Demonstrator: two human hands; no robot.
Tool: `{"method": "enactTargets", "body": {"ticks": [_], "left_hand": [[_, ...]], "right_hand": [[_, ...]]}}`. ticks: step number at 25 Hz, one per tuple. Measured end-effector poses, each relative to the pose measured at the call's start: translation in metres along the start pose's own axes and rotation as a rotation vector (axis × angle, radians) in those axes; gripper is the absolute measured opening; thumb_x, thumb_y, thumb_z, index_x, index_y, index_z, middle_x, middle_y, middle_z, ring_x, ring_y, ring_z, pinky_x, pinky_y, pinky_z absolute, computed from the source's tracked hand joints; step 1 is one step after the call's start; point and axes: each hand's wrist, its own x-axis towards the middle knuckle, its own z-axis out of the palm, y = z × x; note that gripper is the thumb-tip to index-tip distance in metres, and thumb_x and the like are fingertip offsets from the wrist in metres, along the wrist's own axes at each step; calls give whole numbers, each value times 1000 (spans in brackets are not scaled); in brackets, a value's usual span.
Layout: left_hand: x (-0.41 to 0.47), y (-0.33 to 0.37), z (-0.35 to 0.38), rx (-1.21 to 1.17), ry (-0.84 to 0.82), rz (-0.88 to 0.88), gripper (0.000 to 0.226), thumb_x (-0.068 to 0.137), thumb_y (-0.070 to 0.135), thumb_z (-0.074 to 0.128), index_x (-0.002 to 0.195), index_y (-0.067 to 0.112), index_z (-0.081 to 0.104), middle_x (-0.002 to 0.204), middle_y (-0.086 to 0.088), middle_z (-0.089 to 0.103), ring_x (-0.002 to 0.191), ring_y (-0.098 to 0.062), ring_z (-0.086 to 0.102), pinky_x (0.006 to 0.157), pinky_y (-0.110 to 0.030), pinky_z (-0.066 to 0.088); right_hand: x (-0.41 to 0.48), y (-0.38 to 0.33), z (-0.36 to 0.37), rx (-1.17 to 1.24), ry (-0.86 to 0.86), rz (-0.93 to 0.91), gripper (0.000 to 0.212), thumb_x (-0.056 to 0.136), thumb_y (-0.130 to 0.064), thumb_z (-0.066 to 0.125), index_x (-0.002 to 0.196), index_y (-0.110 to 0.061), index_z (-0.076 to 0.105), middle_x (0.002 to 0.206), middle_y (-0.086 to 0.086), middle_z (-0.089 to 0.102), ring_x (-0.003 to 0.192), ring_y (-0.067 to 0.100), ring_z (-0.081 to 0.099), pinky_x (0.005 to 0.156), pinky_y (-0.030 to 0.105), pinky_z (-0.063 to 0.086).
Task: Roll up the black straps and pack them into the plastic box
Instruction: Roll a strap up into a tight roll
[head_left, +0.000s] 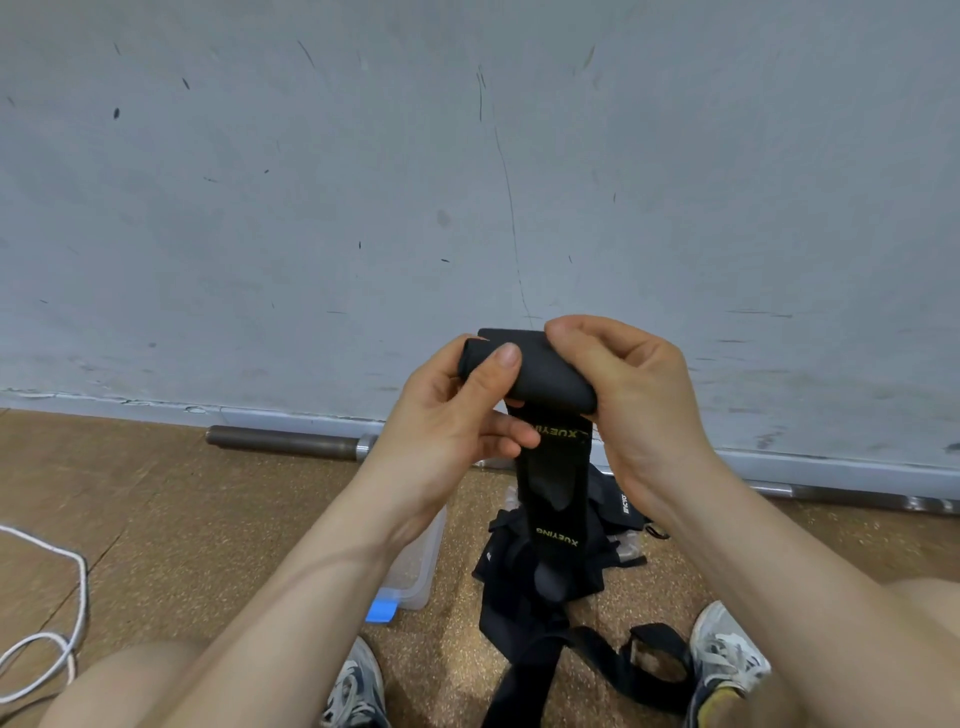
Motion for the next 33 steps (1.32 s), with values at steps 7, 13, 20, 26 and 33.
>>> {"method": "enactTargets", "body": {"ticks": [7,13,20,26,33], "left_hand": [[-3,-4,6,187,3,65,18,93,35,55,94,19,62,77,4,57,68,-8,54,58,-22,42],[-2,-14,18,118,122,108,23,101,22,45,87,18,63,74,8,58,67,-8,52,56,-17,43],[0,-20,15,20,101,98,18,89,39,64,92,21,70,93,1,64,84,-12,56,62,-20,46],[2,-21,16,13,133,53,18,89,36,62,90,19,70,85,1,60,79,-11,53,62,-21,44],[1,-21,17,-145,272,-29,13,92,18,66,82,26,64,94,-4,61,72,-21,59,54,-22,47]], "right_hand": [[6,-1,-12,99,-61,229,13,89,-6,67,96,-15,72,86,12,70,66,20,65,58,27,54],[8,-1,-11,17,-43,153,19,90,1,63,93,-13,75,90,10,68,69,17,65,58,25,55],[11,0,-16,-110,13,50,18,90,2,64,88,-12,75,82,9,70,74,20,66,66,30,56],[12,-1,-19,-218,-31,-25,27,91,4,62,86,-19,74,79,9,72,72,19,66,67,32,55],[10,1,-16,-257,-59,19,24,90,1,65,82,-18,76,84,6,75,79,18,69,67,29,56]]}}
